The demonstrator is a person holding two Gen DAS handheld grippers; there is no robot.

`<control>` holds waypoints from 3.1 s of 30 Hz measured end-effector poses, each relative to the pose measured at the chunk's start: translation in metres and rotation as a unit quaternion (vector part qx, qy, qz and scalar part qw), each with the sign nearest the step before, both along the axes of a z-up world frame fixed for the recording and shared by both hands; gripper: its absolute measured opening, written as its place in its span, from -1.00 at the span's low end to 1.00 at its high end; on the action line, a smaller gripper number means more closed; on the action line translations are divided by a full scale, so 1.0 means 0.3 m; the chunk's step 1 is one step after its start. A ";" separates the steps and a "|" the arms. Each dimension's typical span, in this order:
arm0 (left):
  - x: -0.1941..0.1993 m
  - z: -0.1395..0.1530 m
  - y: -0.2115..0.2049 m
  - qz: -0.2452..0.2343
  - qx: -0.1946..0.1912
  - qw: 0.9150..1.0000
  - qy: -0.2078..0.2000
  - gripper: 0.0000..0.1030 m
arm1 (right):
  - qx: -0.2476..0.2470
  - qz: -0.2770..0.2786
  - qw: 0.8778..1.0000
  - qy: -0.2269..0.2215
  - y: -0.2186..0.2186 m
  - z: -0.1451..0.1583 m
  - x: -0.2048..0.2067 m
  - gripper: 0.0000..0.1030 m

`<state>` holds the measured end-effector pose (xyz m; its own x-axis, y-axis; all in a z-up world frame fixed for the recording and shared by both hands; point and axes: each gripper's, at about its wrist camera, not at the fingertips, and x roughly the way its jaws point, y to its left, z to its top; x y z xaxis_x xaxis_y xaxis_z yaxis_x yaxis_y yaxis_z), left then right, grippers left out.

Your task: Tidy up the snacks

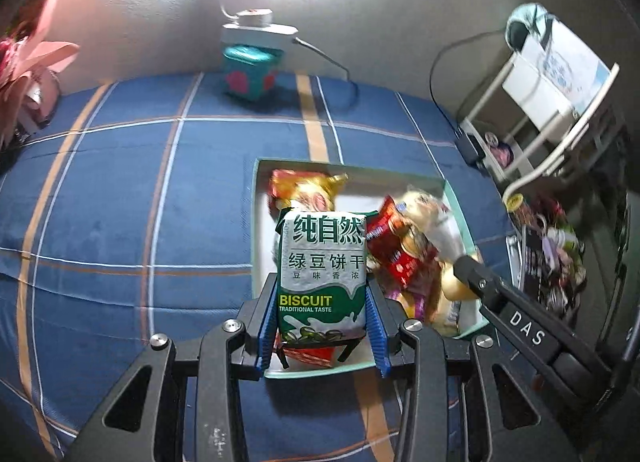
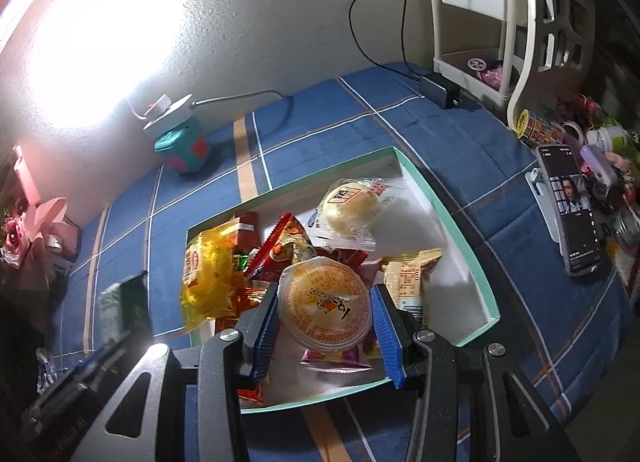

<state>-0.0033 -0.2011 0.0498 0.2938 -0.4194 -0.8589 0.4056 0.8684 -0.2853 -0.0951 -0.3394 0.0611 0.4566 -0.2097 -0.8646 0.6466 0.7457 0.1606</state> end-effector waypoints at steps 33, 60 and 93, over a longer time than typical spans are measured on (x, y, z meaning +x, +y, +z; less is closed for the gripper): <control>-0.004 -0.172 -0.123 -0.029 0.064 0.997 0.033 -0.20 | 0.043 0.020 0.998 0.050 0.001 -0.124 0.045 -0.07; -0.009 -0.176 -0.119 -0.032 0.074 0.996 0.039 0.42 | 0.063 0.022 0.997 0.030 -0.014 -0.123 0.052 0.14; 0.121 -0.156 0.204 0.133 0.152 0.979 0.012 0.83 | 0.048 0.072 0.995 0.051 0.090 -0.092 0.070 0.27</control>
